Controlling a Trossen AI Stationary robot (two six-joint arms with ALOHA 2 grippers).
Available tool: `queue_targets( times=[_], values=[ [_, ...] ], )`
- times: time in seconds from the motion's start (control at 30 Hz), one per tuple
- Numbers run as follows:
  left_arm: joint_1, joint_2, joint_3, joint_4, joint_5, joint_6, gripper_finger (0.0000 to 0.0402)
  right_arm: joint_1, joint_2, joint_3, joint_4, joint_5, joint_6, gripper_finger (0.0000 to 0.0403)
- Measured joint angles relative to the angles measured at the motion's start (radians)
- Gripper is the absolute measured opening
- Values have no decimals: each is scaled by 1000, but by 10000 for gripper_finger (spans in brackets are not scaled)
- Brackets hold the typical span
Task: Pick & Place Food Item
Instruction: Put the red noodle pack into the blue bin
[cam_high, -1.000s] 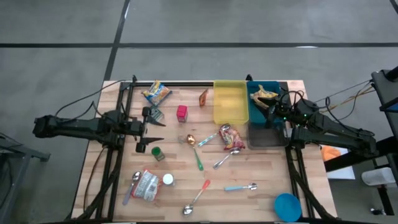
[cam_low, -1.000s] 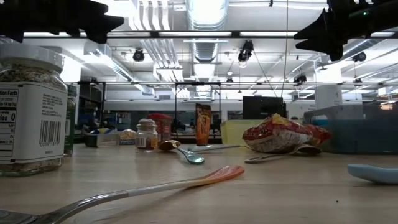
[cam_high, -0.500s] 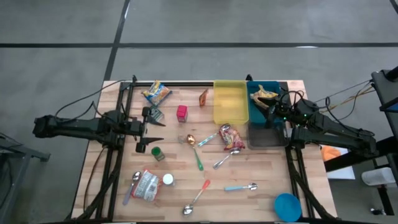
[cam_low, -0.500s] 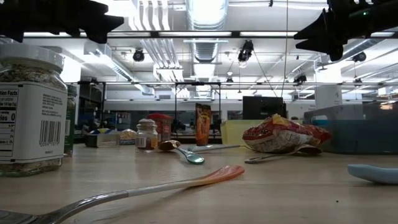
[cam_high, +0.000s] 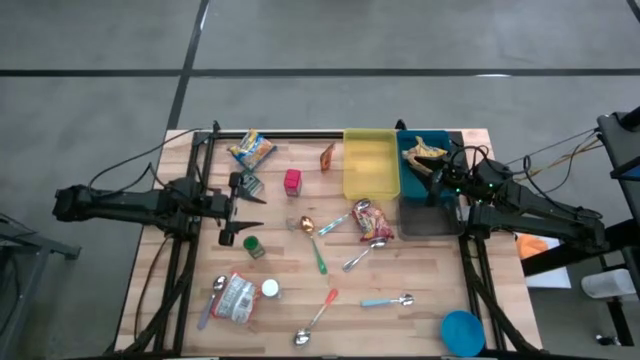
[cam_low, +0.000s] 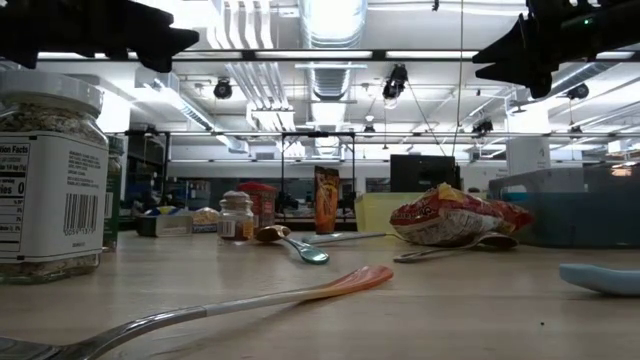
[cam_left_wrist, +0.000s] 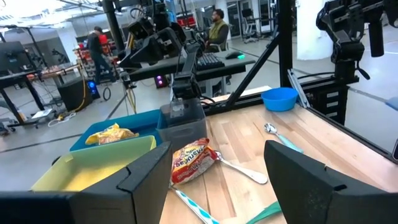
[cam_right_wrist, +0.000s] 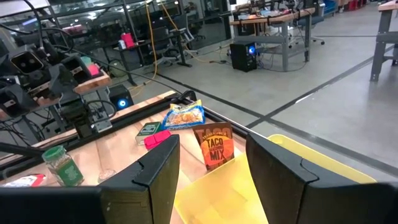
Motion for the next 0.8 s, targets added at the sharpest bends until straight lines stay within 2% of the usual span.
queue_targets(
  times=[0.43, 0.57, 0.67, 0.8],
  values=[
    [0, 0, -1, -115, 0, -3, 259, 0, 0, 0, 0, 0, 1, 183],
    [0, 0, -1, -158, 0, -3, 258, 0, 0, 0, 9, -3, 149, 183],
    [0, 0, -1, -189, 0, -3, 258, 0, 6, 0, 53, -6, 161, 183],
    [0, 0, -1, -229, 0, -3, 258, 0, 6, 0, 104, -77, 163, 183]
  ],
)
